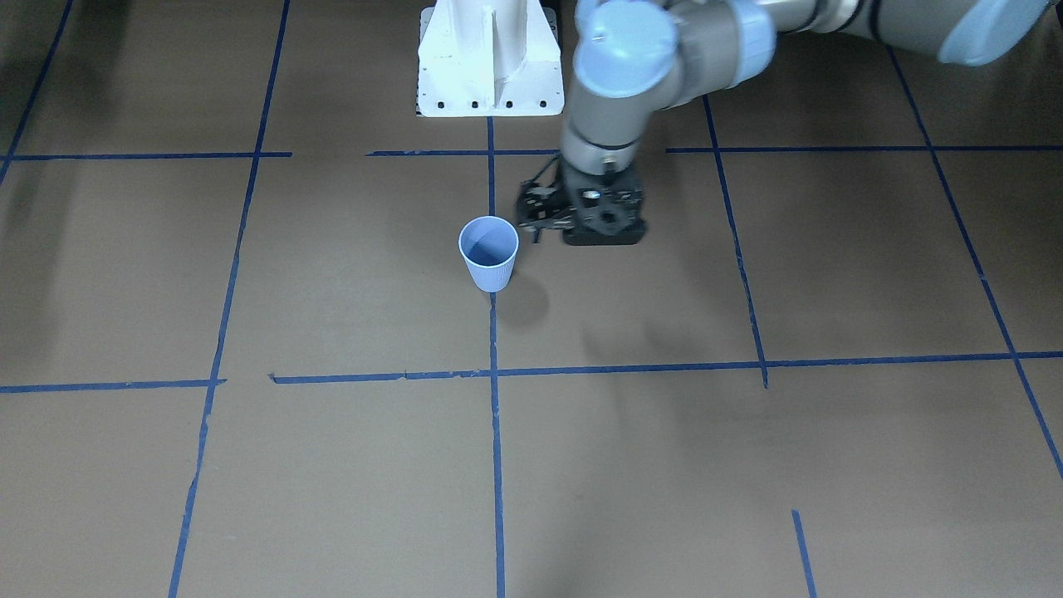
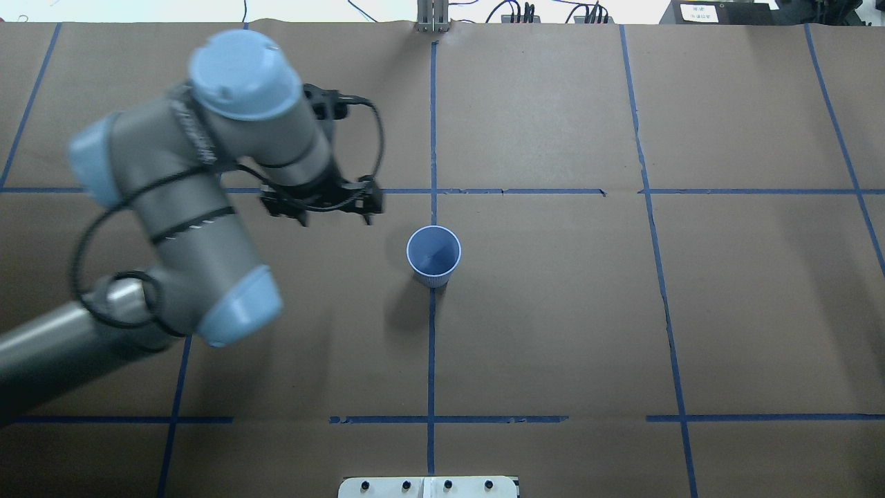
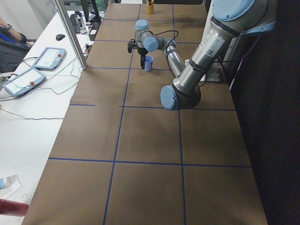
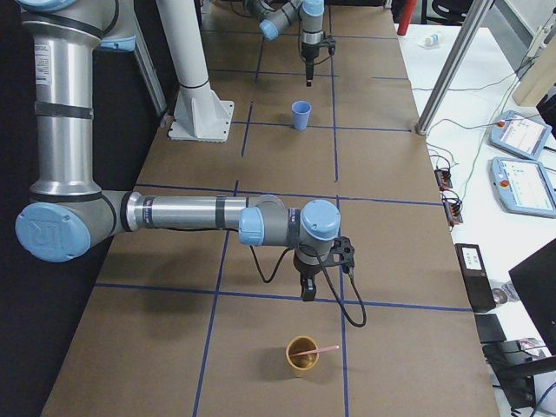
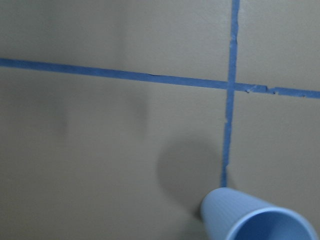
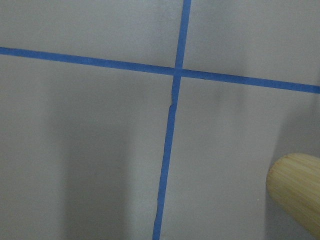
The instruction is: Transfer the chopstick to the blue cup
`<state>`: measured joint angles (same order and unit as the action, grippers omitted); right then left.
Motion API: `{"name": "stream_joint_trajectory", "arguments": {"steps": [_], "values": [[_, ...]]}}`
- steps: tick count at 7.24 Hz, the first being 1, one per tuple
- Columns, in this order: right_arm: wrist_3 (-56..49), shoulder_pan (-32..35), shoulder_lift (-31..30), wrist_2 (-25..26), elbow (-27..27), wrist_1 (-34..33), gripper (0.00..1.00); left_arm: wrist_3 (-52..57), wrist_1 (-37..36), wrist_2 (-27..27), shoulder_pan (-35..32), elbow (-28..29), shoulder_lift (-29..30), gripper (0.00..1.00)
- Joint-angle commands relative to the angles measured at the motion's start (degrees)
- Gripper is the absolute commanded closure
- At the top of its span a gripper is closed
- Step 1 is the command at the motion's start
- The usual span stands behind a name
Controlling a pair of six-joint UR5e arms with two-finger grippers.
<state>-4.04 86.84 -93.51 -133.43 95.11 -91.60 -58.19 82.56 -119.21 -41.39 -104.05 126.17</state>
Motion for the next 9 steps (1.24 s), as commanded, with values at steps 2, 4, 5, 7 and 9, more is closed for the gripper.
{"name": "stream_joint_trajectory", "arguments": {"steps": [2,4,5,7,9], "values": [[0.09,0.0,0.09,0.01,0.16,0.02,0.0,32.67,-0.74,-8.92,-17.95,-5.29,-17.92,0.0],[0.61,0.0,0.79,-0.08,0.69,0.2,0.0,45.56,-0.74,-11.74,-28.7,-4.06,-25.32,0.0],[0.35,0.09,0.53,-0.34,0.69,0.28,0.0,50.84,-0.65,-11.84,-31.96,-3.36,-28.06,0.0],[-4.62,4.45,-0.61,-0.08,-0.09,0.37,0.0,52.3,-0.74,-12.01,-32.96,-2.83,-28.35,0.0],[-3.7,10.95,-0.8,0.27,-4.99,5.69,0.0,52.21,-0.82,-12.01,-32.96,-3.35,-28.35,0.0]]}}
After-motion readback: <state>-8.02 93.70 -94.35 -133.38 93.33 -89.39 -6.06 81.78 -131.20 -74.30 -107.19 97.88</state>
